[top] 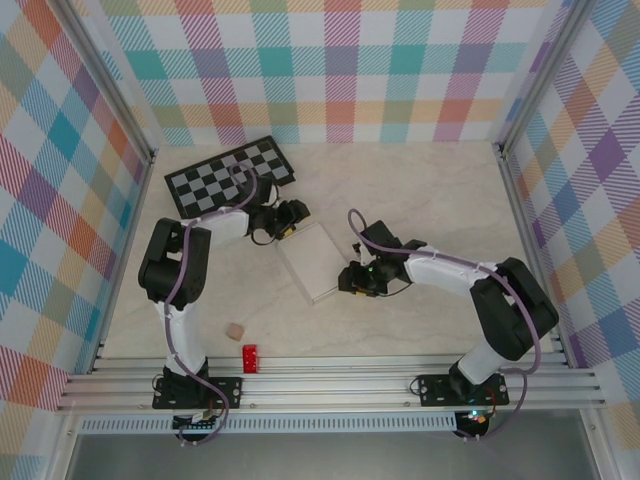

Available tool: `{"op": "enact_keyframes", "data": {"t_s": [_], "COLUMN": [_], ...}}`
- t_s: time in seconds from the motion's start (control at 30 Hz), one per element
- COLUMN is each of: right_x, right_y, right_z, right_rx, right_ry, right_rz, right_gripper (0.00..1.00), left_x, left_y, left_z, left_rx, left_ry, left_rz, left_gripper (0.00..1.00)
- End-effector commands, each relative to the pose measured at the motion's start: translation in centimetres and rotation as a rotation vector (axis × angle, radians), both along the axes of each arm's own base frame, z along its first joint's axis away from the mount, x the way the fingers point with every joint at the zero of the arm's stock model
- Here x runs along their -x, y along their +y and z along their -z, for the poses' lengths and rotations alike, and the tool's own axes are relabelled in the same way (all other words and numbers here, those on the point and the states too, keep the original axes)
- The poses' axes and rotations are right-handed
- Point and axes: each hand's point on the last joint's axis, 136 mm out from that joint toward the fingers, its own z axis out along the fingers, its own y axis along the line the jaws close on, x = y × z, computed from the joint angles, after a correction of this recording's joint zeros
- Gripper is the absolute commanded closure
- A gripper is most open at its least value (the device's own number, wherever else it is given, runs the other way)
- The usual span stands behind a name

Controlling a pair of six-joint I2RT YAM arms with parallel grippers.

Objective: Fold the paper box

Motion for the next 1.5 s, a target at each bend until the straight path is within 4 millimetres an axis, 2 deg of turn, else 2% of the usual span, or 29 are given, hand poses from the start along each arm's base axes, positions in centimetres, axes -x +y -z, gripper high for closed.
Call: {"op": "enact_keyframes", "data": {"t_s": [0.0, 0.2, 0.4, 0.5, 0.63, 0.73, 0.8, 0.83, 0.87, 0.97, 1.0, 1.07, 1.13, 1.2, 1.27, 1.3, 1.37, 1.4, 1.47], "right_x": [-2.0, -4.9, -9.5, -11.7, -13.0, -12.6, -11.9, -11.2, -10.3, -7.4, -6.6, -4.6, -3.2, -2.3, -1.8, -1.6, -0.6, -0.3, -1.0], "right_y": [0.9, 0.9, -1.7, -2.1, -2.5, -3.6, -4.2, -4.2, -4.0, -3.3, -3.2, -3.2, -3.6, -4.1, -4.4, -4.4, -4.2, -4.2, -3.8], "right_z": [-0.3, 0.4, -0.6, -1.1, -2.2, -4.2, -6.3, -7.6, -9.2, -13.2, -14.1, -14.9, -14.5, -13.6, -12.6, -12.0, -9.6, -8.4, -6.0], "right_rx": [-0.024, -0.013, 0.011, -0.023, -0.014, 0.051, 0.081, 0.083, 0.065, 0.022, 0.02, 0.028, 0.069, 0.123, 0.166, 0.176, 0.2, 0.229, 0.319], "right_ry": [-0.013, -0.035, -0.13, -0.176, -0.265, -0.386, -0.494, -0.579, -0.663, -0.884, -0.934, -1.011, -1.042, -1.055, -1.086, -1.109, -1.148, -1.164, -1.205], "right_rz": [0.013, -0.003, -0.003, -0.052, -0.149, -0.26, -0.364, -0.462, -0.546, -0.748, -0.804, -0.95, -1.091, -1.22, -1.307, -1.343, -1.459, -1.515, -1.563], "right_gripper": [0.6, 0.6, 0.6, 0.6, 0.6, 0.6, 0.58, 0.19, 0.0, 0.0, 0.0, 0.0, 0.0, 0.0, 0.01, 0.0, 0.0, 0.0, 0.0], "left_x": [2.1, 5.9, 10.0, 11.9, 13.5, 15.1, 16.0, 16.4, 16.7, 17.1, 17.2, 17.6, 18.6, 19.5, 21.2, 21.7, 22.2, 22.0, 20.5], "left_y": [0.7, 1.6, 2.3, 3.0, 4.3, 6.8, 8.0, 8.2, 8.1, 6.9, 6.1, 3.8, 2.3, 2.2, 2.1, 1.7, 0.1, -0.2, -0.4], "left_z": [0.3, 0.6, -0.3, -0.1, 0.1, -0.3, -1.6, -2.7, -4.1, -8.8, -10.3, -13.9, -15.1, -13.8, -10.8, -9.6, -8.5, -7.9, -6.2], "left_rx": [-0.03, -0.043, -0.06, -0.077, -0.138, -0.305, -0.378, -0.392, -0.412, -0.511, -0.531, -0.525, -0.544, -0.64, -0.699, -0.724, -0.706, -0.725, -0.817], "left_ry": [0.034, 0.075, 0.111, 0.131, 0.115, 0.095, 0.054, 0.022, -0.034, -0.264, -0.354, -0.588, -0.774, -0.887, -0.97, -1.017, -1.149, -1.176, -1.177], "left_rz": [0.007, -0.013, -0.046, -0.065, -0.045, 0.008, 0.043, 0.07, 0.114, 0.28, 0.35, 0.529, 0.738, 0.97, 1.259, 1.334, 1.417, 1.435, 1.437], "left_gripper": [0.38, 0.38, 0.38, 0.38, 0.38, 0.38, 0.38, 0.37, 0.37, 0.34, 0.29, 0.25, 0.23, 0.22, 0.21, 0.2, 0.15, 0.01, 0.0]}}
